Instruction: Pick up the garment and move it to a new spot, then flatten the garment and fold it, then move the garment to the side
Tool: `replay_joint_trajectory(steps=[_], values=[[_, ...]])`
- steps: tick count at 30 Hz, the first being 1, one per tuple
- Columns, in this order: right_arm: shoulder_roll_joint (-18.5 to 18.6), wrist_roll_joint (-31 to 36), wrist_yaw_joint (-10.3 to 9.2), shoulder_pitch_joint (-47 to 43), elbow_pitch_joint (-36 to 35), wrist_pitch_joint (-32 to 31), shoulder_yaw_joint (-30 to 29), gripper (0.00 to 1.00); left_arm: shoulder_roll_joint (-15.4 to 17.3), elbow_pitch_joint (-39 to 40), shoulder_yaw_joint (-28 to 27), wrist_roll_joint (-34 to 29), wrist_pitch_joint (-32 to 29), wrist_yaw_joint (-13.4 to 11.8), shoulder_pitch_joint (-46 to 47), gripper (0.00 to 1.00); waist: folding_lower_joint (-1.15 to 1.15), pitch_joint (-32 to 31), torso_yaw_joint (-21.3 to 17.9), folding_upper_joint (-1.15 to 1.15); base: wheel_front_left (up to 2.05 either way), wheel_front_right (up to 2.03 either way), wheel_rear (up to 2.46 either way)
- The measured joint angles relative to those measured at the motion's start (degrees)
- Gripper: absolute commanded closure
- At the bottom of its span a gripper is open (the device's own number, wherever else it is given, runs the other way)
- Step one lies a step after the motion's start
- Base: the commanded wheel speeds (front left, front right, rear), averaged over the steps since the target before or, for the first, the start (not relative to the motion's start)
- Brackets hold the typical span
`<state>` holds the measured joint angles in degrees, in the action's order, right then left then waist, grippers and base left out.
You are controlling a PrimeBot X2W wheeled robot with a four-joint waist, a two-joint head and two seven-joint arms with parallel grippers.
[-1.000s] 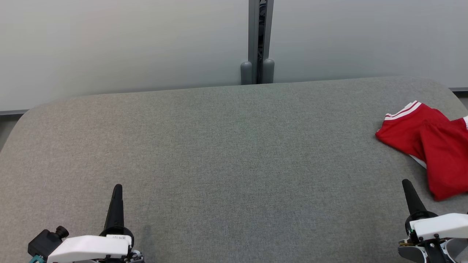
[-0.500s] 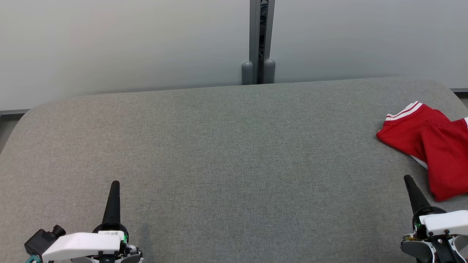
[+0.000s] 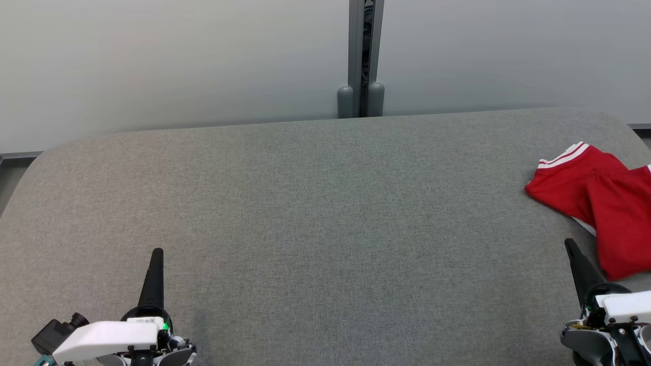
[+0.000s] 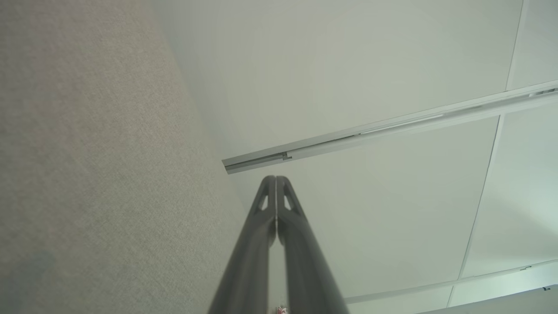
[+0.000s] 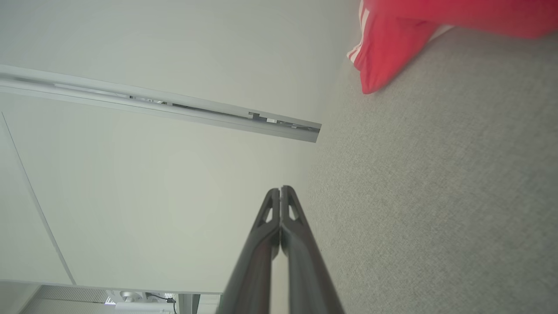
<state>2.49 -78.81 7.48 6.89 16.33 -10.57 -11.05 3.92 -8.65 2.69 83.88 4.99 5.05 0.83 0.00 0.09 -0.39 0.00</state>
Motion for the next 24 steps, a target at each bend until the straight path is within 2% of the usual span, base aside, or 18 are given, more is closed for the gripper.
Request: replay_joint_trajectory(steps=[24], values=[[0.09,-10.16,0.00,0.84,-0.08,-3.54,-1.79,1.00,0.15,-0.09,-0.79,8.78,-1.53,0.94,1.08,1.00,0.00,-0.07,0.32,0.00,0.00,0.00,0.00]])
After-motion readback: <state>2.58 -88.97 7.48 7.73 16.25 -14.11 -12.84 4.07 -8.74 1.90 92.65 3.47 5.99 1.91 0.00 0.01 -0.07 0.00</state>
